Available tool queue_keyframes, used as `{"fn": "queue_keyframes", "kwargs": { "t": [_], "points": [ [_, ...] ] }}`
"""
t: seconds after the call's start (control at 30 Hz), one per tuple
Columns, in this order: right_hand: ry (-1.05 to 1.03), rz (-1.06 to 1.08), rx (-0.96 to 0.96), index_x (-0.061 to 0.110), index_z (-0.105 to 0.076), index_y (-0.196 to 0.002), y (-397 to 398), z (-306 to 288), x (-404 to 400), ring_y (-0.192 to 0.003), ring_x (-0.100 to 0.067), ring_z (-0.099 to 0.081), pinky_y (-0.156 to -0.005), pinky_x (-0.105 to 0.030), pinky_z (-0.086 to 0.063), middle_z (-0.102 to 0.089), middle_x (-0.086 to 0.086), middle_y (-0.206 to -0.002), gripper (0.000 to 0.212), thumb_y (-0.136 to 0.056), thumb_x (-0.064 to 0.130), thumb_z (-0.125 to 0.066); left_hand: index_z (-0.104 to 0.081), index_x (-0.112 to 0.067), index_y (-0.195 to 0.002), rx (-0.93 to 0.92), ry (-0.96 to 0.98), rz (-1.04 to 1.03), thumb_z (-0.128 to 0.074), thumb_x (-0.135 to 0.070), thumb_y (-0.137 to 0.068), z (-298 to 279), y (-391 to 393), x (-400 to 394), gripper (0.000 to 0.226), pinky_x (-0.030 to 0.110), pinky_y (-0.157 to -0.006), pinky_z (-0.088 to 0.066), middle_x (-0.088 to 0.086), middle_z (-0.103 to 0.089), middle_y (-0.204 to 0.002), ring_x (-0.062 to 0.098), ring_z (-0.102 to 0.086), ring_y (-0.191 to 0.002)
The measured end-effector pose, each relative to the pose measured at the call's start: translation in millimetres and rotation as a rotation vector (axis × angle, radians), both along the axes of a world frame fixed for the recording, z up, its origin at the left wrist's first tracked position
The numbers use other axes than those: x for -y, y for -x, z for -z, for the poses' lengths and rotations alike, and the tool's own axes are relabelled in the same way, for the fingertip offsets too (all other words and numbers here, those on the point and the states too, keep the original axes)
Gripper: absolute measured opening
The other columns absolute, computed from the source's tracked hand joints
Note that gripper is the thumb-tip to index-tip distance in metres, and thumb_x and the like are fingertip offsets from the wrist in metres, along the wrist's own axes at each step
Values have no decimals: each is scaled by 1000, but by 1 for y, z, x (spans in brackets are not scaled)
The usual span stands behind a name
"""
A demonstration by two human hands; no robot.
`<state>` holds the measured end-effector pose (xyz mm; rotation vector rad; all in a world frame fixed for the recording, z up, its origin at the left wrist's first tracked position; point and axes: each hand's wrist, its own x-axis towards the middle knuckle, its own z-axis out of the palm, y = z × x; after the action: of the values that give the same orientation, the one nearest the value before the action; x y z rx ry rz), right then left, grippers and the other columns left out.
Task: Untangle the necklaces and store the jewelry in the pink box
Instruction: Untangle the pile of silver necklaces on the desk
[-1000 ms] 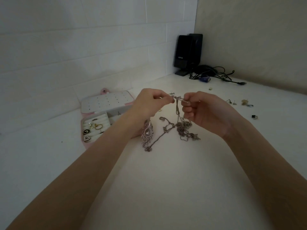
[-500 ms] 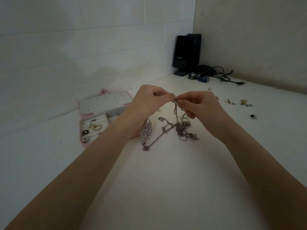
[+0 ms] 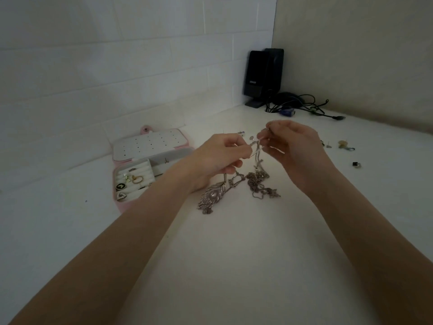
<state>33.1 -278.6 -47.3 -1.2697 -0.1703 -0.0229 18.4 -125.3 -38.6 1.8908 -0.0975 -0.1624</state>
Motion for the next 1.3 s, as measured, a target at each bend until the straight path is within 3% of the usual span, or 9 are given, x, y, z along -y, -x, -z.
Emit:
{"fn": "queue_keyframes", "kwargs": {
  "t": [0.1,0.23,0.37,0.47,0.57,0.73,0.97,1.17,1.3],
  "points": [
    [-120,-63,-137,5,-60,-88,-2,1,2,-58,-12,-56,-55,-21,-47,-62,-3,-64,8,-91,4,-53,-55,-17,-59,-15,236,-62,-59,-4,-82,0,0,-1,27,19,-51,-35,-3,-52,-61,9,-45,-57],
    [-224,-199,-182,6,-56,-92,2,-2,-2,-50,-9,-51,-42,-16,-37,-57,-4,-66,10,-88,-1,-51,-51,-11,-68,-94,652,-127,-49,-2,-83,-7,1,3,18,16,-45,-28,-1,-52,-65,5,-44,-51],
    [-375,-419,-168,11,-54,-94,4,-7,3,-46,-4,-39,-40,-13,-26,-53,1,-68,16,-78,9,-55,-49,-14,-73,-187,752,-37,-41,-9,-84,-10,4,-1,14,14,-44,-24,-6,-51,-65,3,-39,-51],
    [-53,-318,-65,9,-62,-94,4,-5,3,-46,-5,-37,-40,-15,-24,-55,4,-64,16,-80,2,-59,-49,-17,-73,-203,715,38,-42,-14,-83,-14,7,-3,13,15,-45,-23,-7,-48,-64,4,-35,-52],
    [262,-153,4,6,-66,-88,5,-1,-3,-43,-5,-40,-39,-16,-26,-55,4,-60,8,-84,1,-61,-57,-15,-74,-123,523,-24,-54,-13,-83,-12,6,-2,10,14,-42,-26,-7,-46,-58,4,-34,-47],
    [193,140,-49,2,-64,-88,2,1,-2,-42,-9,-48,-37,-18,-31,-51,-4,-67,5,-87,3,-59,-64,-11,-80,67,64,-130,-60,-11,-86,-5,5,1,7,13,-37,-30,-5,-58,-50,6,-39,-42],
    [9,163,-208,7,-61,-79,1,-3,0,-40,-10,-46,-38,-18,-30,-59,-4,-71,29,-95,29,-51,-59,-10,-84,180,43,-220,-54,-9,-89,0,3,1,8,13,-34,-31,2,-63,-49,9,-46,-37],
    [226,17,-228,8,-63,-76,5,-2,-4,-38,-10,-43,-40,-19,-31,-61,-4,-70,46,-96,44,-42,-58,-18,-83,279,-39,-295,-53,-18,-91,2,-1,-3,9,16,-38,-32,-2,-62,-47,7,-47,-37],
    [396,-84,-244,8,-61,-69,7,0,-6,-38,-12,-40,-40,-19,-29,-57,-5,-63,61,-96,53,-31,-58,-20,-72,333,-113,-279,-54,-31,-92,1,-1,-2,23,15,-40,-32,-5,-58,-41,5,-41,-33]
  ]
}}
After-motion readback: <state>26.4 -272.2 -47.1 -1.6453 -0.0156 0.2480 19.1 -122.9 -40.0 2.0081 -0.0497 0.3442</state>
